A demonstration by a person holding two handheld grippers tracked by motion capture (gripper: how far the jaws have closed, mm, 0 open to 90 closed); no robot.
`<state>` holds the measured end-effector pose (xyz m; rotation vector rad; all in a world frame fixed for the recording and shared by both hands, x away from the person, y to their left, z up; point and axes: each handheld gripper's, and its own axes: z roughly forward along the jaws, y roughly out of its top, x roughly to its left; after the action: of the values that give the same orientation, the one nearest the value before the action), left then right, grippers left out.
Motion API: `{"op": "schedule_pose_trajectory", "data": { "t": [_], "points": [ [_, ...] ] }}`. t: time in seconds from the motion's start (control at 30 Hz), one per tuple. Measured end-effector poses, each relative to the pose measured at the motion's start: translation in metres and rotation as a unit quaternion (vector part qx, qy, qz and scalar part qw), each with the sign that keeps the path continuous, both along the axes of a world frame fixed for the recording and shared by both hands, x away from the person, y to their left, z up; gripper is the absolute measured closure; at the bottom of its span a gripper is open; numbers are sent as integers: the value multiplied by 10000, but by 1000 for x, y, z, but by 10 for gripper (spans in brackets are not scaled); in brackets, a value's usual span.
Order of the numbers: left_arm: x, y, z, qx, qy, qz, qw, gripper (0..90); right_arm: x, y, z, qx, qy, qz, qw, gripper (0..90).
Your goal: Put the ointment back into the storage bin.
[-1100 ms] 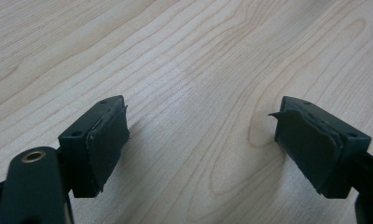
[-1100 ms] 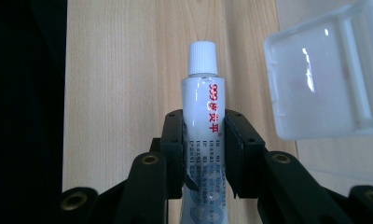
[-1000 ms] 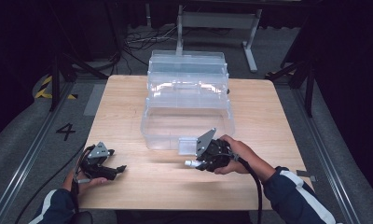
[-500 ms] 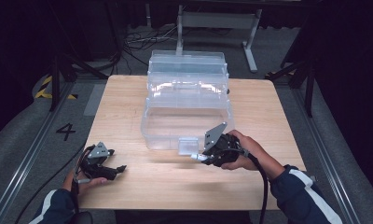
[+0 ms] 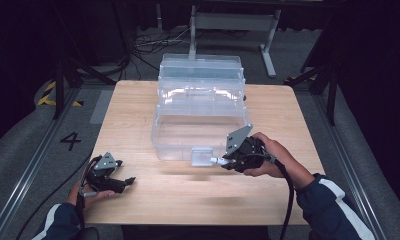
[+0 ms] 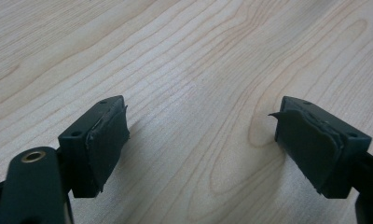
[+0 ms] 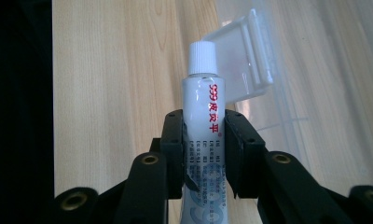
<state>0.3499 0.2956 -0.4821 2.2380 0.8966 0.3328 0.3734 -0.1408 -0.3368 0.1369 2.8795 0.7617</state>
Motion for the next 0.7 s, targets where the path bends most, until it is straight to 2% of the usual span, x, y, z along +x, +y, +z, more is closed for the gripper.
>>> {"op": "schedule_pose_trajectory", "data": {
  "t": [0.37, 0.6, 0.7],
  "points": [
    [1, 0, 0, 27, -40, -14, 10000, 173, 11, -6, 24, -36, -201, -85, 9998, 717],
    [0, 0, 0, 27, -40, -11, 10000, 172, 18, -7, 30, -66, -297, -161, 9994, 717],
    [1, 0, 0, 25, -45, -14, 10000, 172, 23, -8, 31, -85, -261, -178, 9995, 717]
  ]
}}
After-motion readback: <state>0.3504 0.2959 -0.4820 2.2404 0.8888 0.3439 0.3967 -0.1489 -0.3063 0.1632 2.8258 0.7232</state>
